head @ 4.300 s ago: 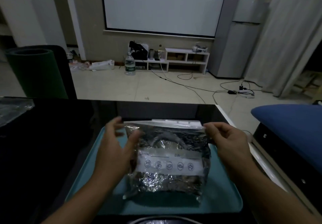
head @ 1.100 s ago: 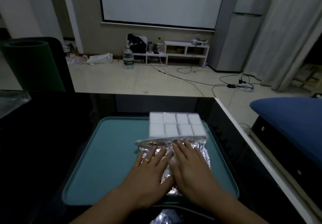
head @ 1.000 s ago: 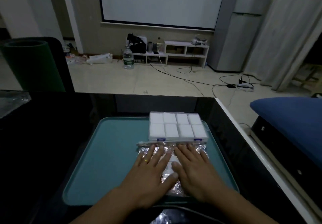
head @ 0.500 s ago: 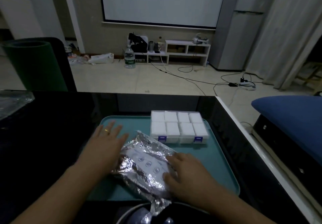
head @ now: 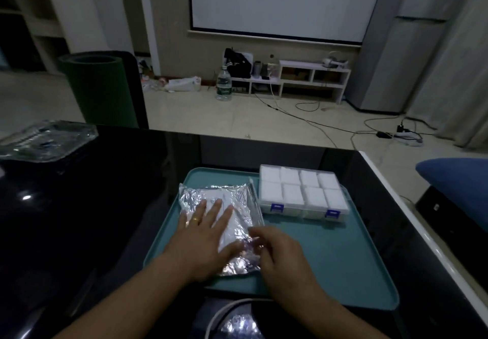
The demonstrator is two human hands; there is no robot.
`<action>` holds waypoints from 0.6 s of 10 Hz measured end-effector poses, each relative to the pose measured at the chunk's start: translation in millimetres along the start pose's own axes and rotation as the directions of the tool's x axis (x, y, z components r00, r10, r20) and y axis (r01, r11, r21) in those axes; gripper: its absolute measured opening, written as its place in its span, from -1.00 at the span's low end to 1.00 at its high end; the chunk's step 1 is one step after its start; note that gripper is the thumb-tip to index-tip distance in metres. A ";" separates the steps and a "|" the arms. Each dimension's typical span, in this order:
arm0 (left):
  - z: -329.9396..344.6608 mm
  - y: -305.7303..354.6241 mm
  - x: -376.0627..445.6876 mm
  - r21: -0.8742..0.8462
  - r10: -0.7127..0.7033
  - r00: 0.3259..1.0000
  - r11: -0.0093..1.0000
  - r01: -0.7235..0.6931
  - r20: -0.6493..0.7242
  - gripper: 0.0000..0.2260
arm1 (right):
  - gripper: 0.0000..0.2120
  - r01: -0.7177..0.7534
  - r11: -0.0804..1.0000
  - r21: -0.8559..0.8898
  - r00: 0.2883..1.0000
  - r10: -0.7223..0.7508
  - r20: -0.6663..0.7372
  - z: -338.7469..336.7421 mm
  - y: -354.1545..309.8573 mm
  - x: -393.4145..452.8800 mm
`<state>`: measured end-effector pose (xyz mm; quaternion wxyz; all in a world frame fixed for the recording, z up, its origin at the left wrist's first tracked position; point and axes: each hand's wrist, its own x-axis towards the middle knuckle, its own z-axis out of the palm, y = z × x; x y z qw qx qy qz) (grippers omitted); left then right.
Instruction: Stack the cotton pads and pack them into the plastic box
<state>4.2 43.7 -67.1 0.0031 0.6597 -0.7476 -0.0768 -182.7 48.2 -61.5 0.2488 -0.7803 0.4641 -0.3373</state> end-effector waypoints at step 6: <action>-25.1 -34.9 22.8 -0.034 0.150 0.982 0.987 -0.155 -0.114 -0.16 | -0.30 0.243 0.898 -0.367 0.895 -0.061 0.443 -23.6 13.5 4.2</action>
